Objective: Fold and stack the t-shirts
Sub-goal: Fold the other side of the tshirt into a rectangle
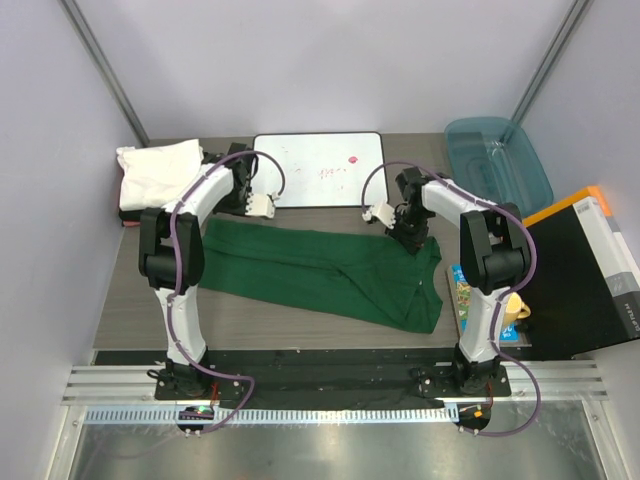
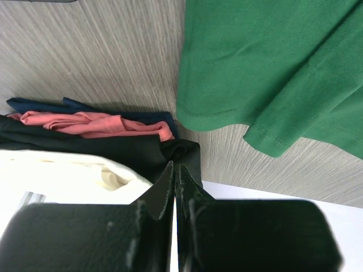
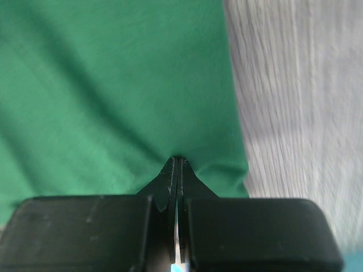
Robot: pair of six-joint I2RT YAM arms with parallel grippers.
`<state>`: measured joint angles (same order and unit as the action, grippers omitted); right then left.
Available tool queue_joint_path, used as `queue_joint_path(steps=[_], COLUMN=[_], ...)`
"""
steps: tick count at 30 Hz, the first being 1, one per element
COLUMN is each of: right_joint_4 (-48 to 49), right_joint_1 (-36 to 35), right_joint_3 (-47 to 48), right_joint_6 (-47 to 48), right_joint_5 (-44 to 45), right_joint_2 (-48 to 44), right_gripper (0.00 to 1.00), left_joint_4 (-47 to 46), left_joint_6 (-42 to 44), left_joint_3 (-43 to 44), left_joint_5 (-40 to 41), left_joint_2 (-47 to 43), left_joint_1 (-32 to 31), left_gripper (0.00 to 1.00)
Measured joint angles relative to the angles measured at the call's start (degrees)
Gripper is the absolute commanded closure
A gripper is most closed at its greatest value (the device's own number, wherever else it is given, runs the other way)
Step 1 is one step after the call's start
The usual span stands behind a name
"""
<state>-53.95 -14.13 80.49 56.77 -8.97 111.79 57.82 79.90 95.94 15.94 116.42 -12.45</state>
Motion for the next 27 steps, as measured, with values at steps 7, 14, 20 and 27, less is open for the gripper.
queue_joint_path(steps=[7, 14, 20, 27], right_joint_4=[0.8, 6.7, 18.1, 16.6], right_joint_1=[0.3, 2.8, 6.4, 7.3], right_joint_3=[4.4, 13.5, 23.1, 23.0], right_joint_6=[-1.4, -1.5, -1.4, -1.9], right_joint_5=[2.2, 10.1, 17.2, 14.0], right_joint_2=[4.6, 11.0, 18.5, 16.5], right_gripper=[0.99, 0.99, 0.8, 0.58], left_joint_4=[0.1, -0.6, -2.3, -3.9], left_joint_6=[-0.3, -1.8, -2.6, -3.6], left_joint_3=[0.9, 0.9, 0.8, 0.7], left_joint_5=[0.1, 1.0, 2.7, 3.1], left_joint_2=[0.0, 0.0, 0.0, 0.0], left_joint_1=[-0.1, -0.2, -0.2, -0.2], left_gripper=[1.0, 1.0, 0.98, 0.5])
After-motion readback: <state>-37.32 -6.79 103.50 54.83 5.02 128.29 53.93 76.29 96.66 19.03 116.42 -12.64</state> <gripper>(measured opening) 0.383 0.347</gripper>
